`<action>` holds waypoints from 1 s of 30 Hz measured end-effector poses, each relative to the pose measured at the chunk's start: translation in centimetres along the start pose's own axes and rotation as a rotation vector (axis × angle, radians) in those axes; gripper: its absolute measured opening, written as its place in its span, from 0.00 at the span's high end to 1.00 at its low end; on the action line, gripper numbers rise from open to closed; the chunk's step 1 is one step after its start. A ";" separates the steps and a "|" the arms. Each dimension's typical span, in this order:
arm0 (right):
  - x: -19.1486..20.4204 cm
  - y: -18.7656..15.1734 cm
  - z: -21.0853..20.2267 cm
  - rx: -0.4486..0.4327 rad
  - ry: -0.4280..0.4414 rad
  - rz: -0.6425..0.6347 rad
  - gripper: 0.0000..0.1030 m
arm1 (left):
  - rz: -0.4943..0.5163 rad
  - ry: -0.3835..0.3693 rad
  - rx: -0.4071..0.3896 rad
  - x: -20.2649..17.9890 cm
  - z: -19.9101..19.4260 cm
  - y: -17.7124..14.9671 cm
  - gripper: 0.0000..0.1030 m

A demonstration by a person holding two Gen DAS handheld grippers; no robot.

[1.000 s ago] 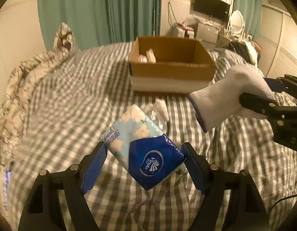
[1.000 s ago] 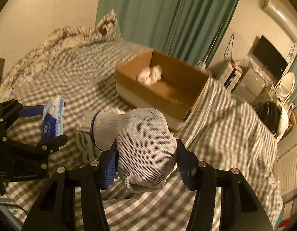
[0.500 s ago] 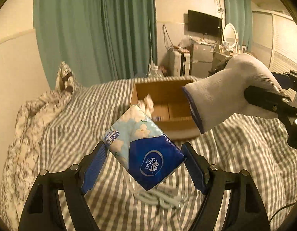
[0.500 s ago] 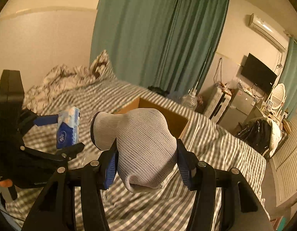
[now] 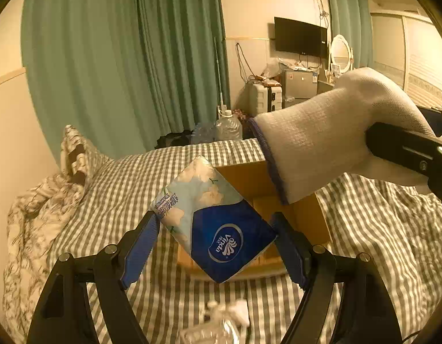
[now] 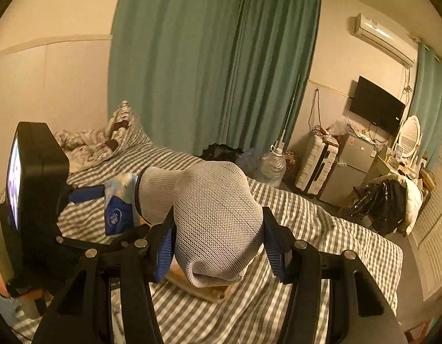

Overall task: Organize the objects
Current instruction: 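Carry the tissue pack and sock into the box and open both tools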

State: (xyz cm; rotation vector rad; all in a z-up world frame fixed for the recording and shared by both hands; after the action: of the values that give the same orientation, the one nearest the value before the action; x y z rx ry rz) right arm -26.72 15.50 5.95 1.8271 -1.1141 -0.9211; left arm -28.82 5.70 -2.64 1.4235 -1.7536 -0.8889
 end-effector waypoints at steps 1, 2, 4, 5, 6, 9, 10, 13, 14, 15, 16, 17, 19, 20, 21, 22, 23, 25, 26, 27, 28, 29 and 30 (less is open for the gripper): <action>-0.3 0.0 0.8 0.002 -0.002 0.005 0.48 | 0.002 -0.002 0.005 -0.1 1.1 0.2 0.22; -0.6 0.0 1.9 0.005 -0.001 0.013 0.48 | 0.002 -0.003 0.011 -0.2 1.9 0.3 0.22; -1.0 -0.3 4.0 0.018 0.003 0.027 0.48 | 0.003 -0.008 0.027 -0.5 4.0 0.3 0.22; -1.3 -0.6 5.3 0.028 0.004 0.038 0.48 | 0.001 -0.010 0.033 -0.6 4.6 0.2 0.22; -1.5 -0.9 6.1 0.035 0.005 0.044 0.48 | 0.001 -0.014 0.042 -0.7 5.5 0.1 0.22; -2.1 -2.3 9.2 0.064 0.013 0.067 0.48 | 0.008 -0.018 0.067 -1.0 8.1 -0.4 0.22; -2.3 -2.8 10.3 0.076 0.015 0.075 0.49 | 0.012 -0.019 0.075 -1.1 9.1 -0.7 0.22; -2.7 -4.3 12.6 0.106 0.017 0.086 0.49 | 0.014 -0.018 0.094 -1.3 10.9 -1.3 0.22; -2.8 -4.8 13.0 0.113 0.018 0.088 0.49 | 0.010 -0.019 0.100 -1.3 11.4 -1.6 0.22; -2.9 -5.3 13.5 0.121 0.019 0.089 0.49 | 0.006 -0.021 0.107 -1.3 12.0 -1.8 0.22; -3.0 -5.7 14.1 0.134 0.020 0.089 0.49 | 0.002 -0.025 0.117 -1.3 12.6 -2.1 0.22; -3.3 -6.1 14.5 0.140 0.021 0.089 0.49 | 0.000 -0.027 0.120 -1.3 12.8 -2.4 0.22; -3.4 -6.7 15.0 0.149 0.026 0.091 0.49 | -0.005 -0.036 0.130 -1.5 13.5 -2.9 0.22; -3.5 -7.0 15.2 0.156 0.033 0.092 0.48 | -0.009 -0.044 0.133 -1.6 13.7 -3.0 0.22; -3.6 -7.0 15.3 0.150 0.035 0.098 0.47 | -0.011 -0.051 0.134 -1.7 13.8 -3.1 0.21; -3.8 -7.0 15.2 0.137 0.039 0.111 0.45 | -0.010 -0.068 0.134 -2.0 13.7 -3.2 0.20; -4.1 -6.9 15.2 0.125 0.040 0.130 0.41 | -0.008 -0.073 0.134 -2.1 13.6 -3.2 0.19; -4.5 -6.5 14.7 0.119 0.041 0.156 0.34 | -0.006 -0.077 0.138 -2.1 13.4 -3.1 0.17; -4.7 -6.0 14.1 0.093 0.039 0.165 0.26 | -0.003 -0.076 0.137 -2.1 13.0 -3.1 0.16; -4.7 -5.5 13.6 0.079 0.036 0.169 0.23 | 0.002 -0.068 0.129 -2.0 12.6 -2.9 0.08; -4.8 -5.0 12.8 0.059 0.030 0.173 0.20 | 0.005 -0.052 0.117 -1.9 12.1 -2.6 0.01; -4.8 -4.5 12.0 0.047 0.027 0.173 0.18 | 0.008 -0.037 0.103 -1.7 11.5 -2.2 0.00; -4.7 -4.0 11.5 0.038 0.025 0.174 0.17 | 0.010 -0.023 0.085 -1.5 10.8 -1.8 0.00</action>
State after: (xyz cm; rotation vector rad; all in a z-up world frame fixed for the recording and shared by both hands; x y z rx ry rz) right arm -37.01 18.18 -1.63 1.7363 -1.2599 -0.7784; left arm -36.89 7.75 -9.97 1.4631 -1.8339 -0.8376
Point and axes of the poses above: each gripper's, at about its wrist camera, not at the fingertips, and z roughly the way its jaws point, x to its left, y to its top, the point moved 9 cm from there along z, roughly the way its jaws point, and after that the axes turned 5 degrees about -x, right-handed, at the moved point
